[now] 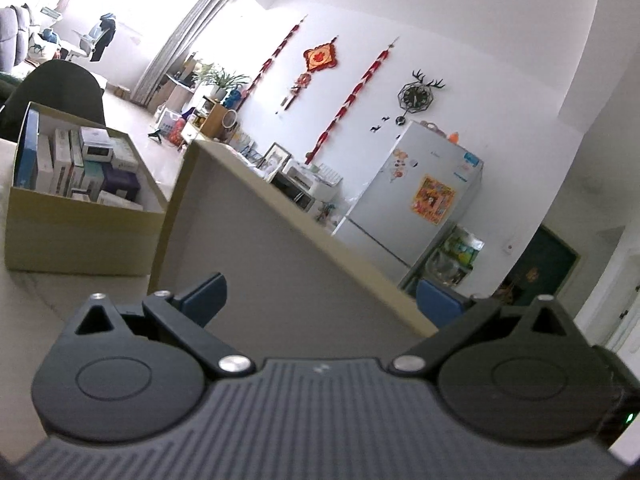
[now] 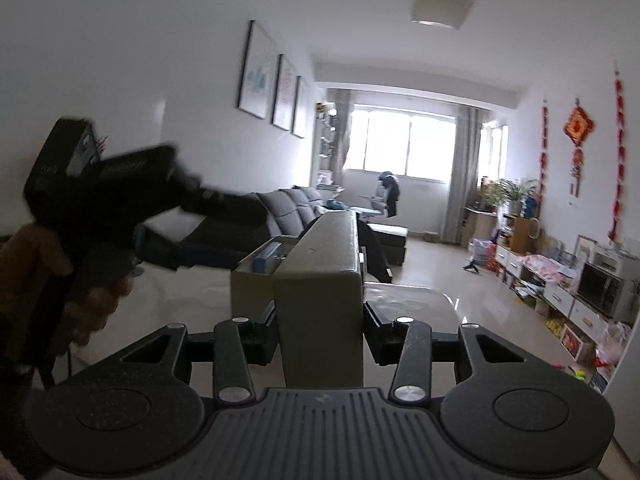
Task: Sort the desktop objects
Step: 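Close the left gripper on the lid edge while the right gripper holds it, then lower the lid over the beige box opening with both grippers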
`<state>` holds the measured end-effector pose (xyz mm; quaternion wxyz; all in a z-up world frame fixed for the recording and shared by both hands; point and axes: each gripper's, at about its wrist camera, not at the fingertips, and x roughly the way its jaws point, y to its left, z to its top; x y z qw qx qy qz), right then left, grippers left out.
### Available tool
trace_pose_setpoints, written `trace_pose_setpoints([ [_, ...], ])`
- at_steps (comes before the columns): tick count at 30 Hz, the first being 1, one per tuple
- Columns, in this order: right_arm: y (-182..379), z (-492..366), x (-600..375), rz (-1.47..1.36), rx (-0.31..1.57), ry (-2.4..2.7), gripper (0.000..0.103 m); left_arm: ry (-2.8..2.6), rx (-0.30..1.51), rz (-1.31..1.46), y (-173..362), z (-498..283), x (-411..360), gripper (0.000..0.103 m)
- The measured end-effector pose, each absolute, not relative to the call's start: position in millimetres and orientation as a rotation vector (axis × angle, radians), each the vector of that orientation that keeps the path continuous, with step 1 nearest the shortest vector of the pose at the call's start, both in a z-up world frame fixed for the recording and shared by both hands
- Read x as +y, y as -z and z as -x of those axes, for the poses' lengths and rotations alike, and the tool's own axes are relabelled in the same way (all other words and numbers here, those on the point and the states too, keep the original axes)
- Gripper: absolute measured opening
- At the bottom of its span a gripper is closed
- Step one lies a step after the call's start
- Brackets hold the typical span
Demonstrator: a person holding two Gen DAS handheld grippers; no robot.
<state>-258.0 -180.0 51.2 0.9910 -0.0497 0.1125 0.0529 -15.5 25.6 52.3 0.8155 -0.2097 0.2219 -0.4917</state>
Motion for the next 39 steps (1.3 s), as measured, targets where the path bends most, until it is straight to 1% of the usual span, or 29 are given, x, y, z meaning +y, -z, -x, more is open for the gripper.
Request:
trace_pose_setpoints([
  [9,-48.6,262.5,-135.5,0.208,0.237,-0.246,0.052,1.078,0.498,0.42,-49.0,19.3,21.8,0.103],
  [14,-49.5,259.1,-124.4,0.211,0.246,-0.308,0.056,1.069,0.511,0.421,-43.4,20.2,32.5,0.102],
  [22,-52.6,251.3,-113.2,0.208,0.262,-0.4,0.06,1.022,0.534,0.438,-33.5,18.4,52.4,0.095],
  [28,-51.7,242.6,-116.7,0.134,0.286,-0.518,0.065,0.992,0.562,0.453,-26.7,14.4,61.5,0.095],
  [35,-46.2,220.5,-132.9,-0.03,0.359,-0.645,0.065,0.925,0.629,0.51,-10.0,7.8,80.5,0.094],
  [39,-47.1,220.0,-136.0,-0.07,0.363,-0.652,0.066,0.879,0.663,0.542,1.1,3.5,91.0,0.094],
])
